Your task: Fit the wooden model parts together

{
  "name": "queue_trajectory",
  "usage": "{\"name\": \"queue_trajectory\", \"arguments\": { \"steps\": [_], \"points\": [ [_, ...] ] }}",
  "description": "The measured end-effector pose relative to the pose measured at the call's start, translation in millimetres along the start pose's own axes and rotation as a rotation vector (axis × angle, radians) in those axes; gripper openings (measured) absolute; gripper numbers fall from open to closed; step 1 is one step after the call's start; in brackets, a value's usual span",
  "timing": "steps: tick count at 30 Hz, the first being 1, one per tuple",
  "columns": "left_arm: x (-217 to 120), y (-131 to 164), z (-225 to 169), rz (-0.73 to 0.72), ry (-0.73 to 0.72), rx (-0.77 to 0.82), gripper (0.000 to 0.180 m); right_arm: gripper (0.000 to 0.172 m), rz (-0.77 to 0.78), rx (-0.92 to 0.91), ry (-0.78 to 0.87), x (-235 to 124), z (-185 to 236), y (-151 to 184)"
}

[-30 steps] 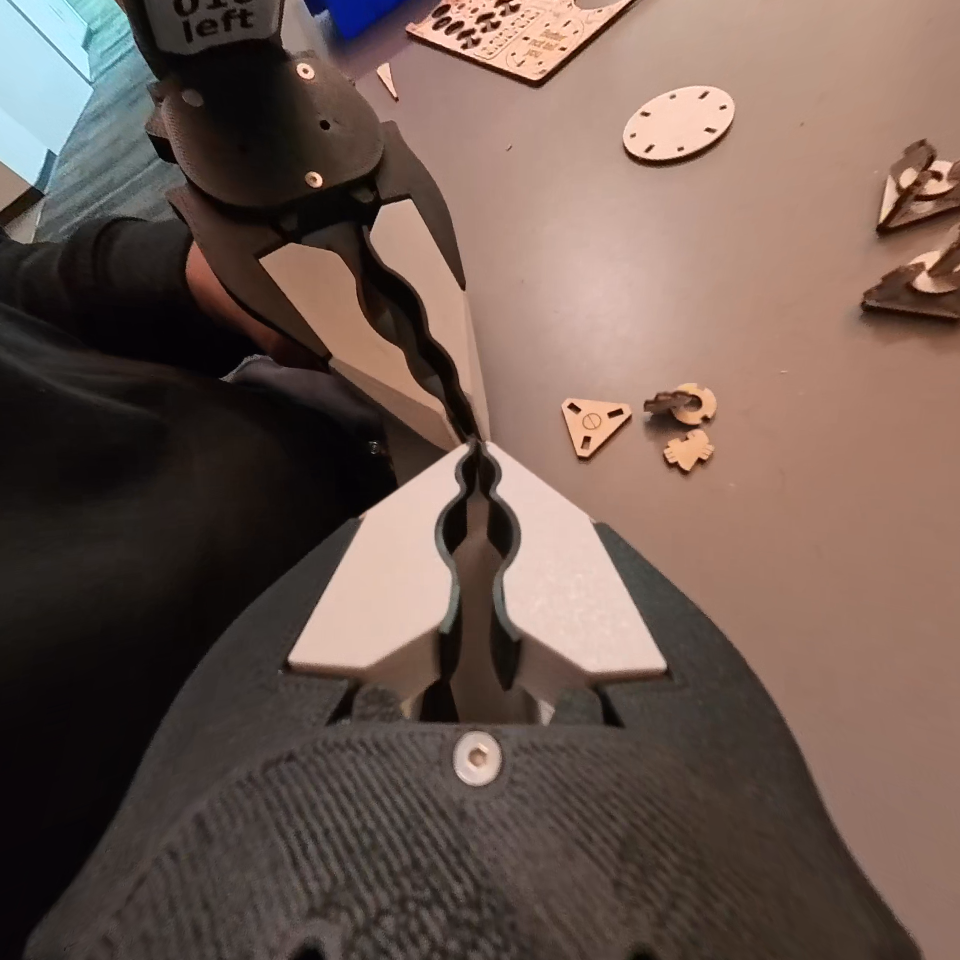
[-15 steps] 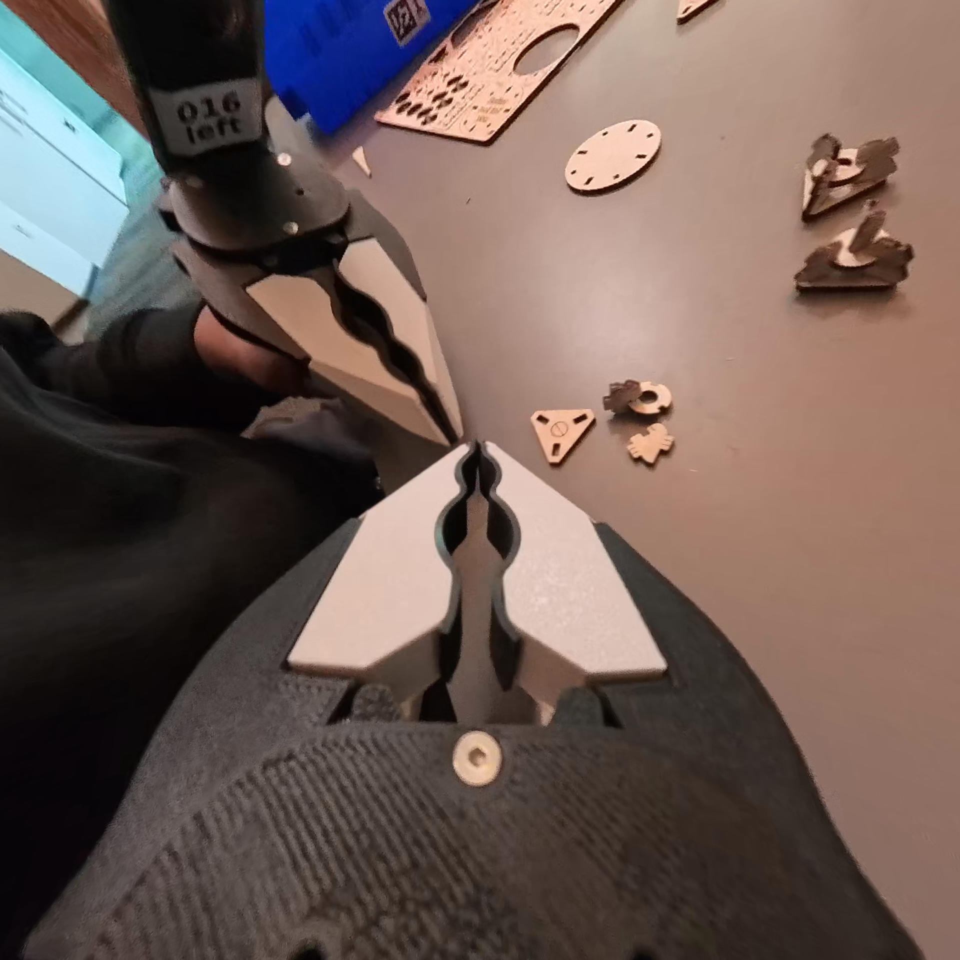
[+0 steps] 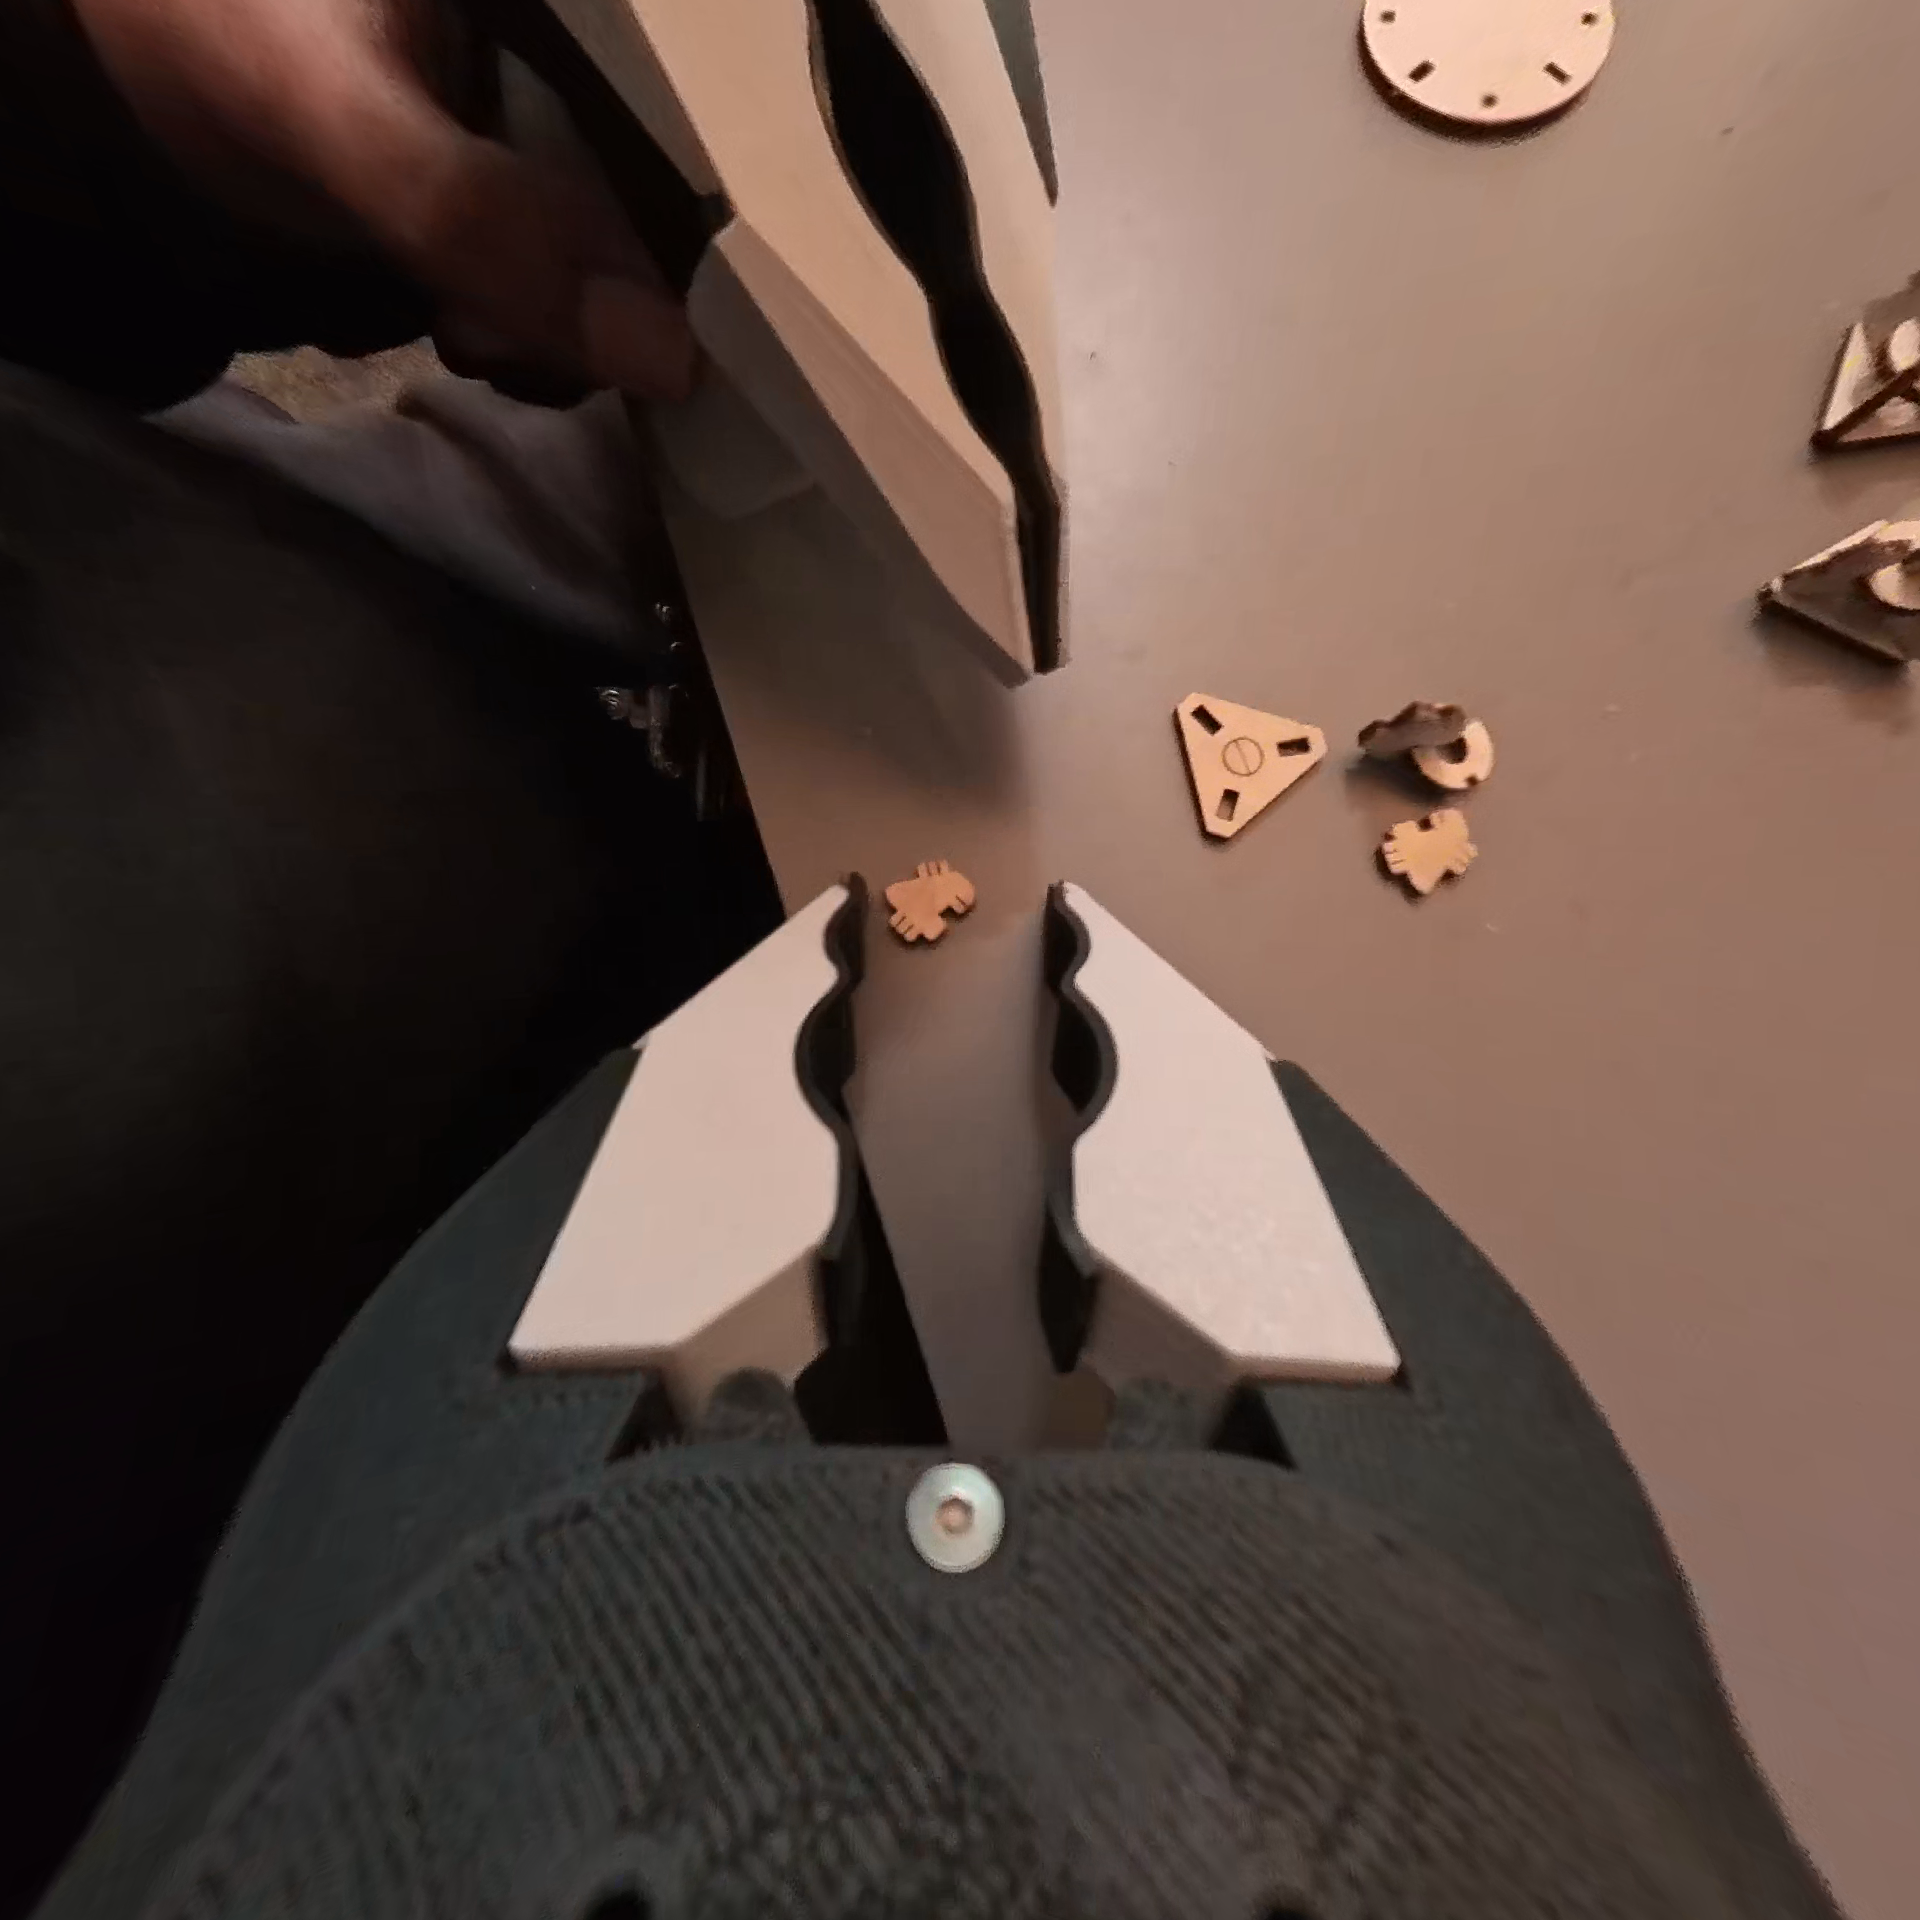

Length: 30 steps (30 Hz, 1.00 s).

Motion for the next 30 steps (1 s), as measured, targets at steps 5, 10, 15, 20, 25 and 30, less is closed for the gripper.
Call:
{"name": "queue_trajectory", "arguments": {
  "steps": [5, 10, 15, 20, 25, 30],
  "points": [
    [-1, 0, -1, -0.01, 0.003, 0.001, 0.0, 0.014, 0.024, -0.065, 0.068, 0, -5, -1],
    [-2, -6, -3, -0.107, 0.07, -0.117, 0.004, 0.014, -0.14, -0.092, 0.165, -12, -11, -25],
    [-3, -19, -13, -0.259, 0.21, -0.211, 0.018, 0.014, -0.327, -0.229, 0.297, -31, -11, -52],
    [-1, -20, -18, -0.294, 0.319, -0.299, 0.002, 0.014, -0.387, -0.28, 0.325, -32, -6, -56],
    [-6, -19, -9, -0.259, 0.118, -0.157, 0.002, 0.043, -0.328, -0.013, 0.199, -29, -16, -47],
    [-10, -21, -7, -0.145, -0.209, 0.189, 0.002, 0.034, -0.346, 0.377, -0.001, -38, -29, -50]
  ]
}}
Point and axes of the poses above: each gripper's, where its closed fingertips meet, x out along the fingers, y out of its underside, z = x × y across the jaws, the point moved 3 cm from there along -x, back along the fingers, and after that the axes turned 11 degrees about y, right-handed, at the moved point
